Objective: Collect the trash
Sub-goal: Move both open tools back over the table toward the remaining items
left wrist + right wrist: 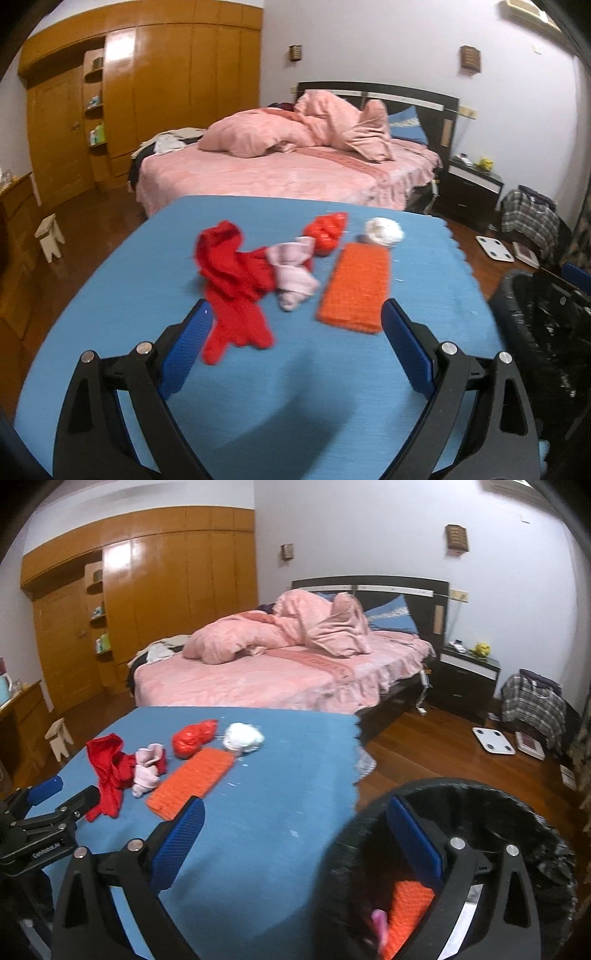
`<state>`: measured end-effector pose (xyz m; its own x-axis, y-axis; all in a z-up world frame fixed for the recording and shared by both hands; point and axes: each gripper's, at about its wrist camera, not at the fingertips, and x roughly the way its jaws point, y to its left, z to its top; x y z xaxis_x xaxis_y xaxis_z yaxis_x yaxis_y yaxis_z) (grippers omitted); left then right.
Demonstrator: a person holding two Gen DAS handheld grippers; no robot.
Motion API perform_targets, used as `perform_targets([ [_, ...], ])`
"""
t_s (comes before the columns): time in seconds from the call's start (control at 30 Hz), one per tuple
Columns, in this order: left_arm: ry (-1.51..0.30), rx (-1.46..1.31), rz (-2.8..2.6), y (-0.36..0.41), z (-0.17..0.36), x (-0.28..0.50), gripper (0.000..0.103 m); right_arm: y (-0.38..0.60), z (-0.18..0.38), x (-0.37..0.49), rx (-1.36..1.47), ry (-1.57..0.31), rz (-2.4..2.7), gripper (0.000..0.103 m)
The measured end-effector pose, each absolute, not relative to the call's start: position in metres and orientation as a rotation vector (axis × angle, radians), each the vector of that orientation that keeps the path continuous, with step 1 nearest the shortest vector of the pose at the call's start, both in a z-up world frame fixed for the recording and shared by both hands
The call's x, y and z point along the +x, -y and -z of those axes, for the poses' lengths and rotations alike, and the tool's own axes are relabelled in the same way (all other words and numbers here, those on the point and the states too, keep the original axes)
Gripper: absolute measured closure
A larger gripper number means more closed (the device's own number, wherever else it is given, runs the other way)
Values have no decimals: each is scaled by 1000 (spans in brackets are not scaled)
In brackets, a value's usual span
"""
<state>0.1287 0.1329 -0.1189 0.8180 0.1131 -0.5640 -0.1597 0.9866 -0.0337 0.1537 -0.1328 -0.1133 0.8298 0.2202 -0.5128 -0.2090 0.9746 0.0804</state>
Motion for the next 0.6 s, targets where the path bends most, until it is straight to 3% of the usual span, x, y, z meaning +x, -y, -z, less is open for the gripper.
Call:
perform_targets([
  [0.6,-651,-108,-239,-213,143,148,13,48,142,222,22,-650,-283,6],
])
